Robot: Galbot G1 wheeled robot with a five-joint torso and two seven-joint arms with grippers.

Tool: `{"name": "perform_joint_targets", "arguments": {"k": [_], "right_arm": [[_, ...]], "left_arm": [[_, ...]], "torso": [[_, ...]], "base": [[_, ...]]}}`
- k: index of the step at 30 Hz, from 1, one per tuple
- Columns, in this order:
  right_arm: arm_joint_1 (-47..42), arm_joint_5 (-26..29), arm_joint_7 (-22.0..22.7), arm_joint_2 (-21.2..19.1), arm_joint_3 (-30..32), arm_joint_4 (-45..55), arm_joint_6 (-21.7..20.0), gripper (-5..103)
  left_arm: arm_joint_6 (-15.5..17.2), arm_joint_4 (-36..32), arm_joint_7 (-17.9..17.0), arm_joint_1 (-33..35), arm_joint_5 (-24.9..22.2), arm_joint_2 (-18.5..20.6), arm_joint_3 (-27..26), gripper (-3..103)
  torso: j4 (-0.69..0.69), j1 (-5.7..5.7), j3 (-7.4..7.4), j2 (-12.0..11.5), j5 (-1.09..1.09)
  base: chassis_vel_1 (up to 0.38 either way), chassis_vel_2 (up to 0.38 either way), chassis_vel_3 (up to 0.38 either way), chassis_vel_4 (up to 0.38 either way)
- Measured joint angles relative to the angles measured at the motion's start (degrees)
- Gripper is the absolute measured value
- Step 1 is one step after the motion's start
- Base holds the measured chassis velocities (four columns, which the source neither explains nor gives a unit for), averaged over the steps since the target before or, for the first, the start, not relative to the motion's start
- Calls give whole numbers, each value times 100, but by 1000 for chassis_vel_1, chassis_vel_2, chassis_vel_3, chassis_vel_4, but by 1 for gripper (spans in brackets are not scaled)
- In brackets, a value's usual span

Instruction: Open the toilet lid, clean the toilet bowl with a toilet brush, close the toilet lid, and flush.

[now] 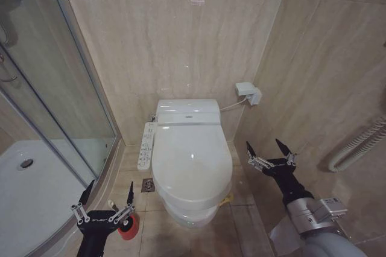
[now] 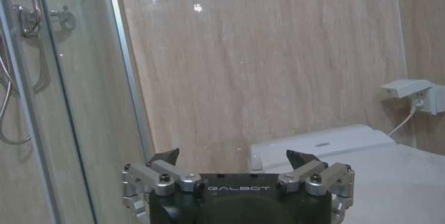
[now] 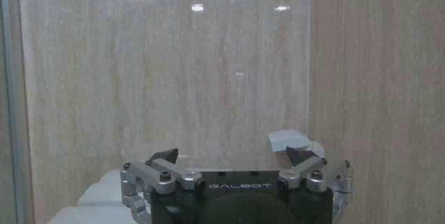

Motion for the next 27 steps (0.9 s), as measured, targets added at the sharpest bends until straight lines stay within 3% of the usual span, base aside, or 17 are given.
{"name": "perform_joint_targets", "arguments": {"k": [27], "right_arm": [[0,1,0,0,0,0,0,100]], "left_arm": [[0,0,0,0,0,0,0,100]], "torso": [[0,0,0,0,0]], "base": [[0,0,0,0]]}}
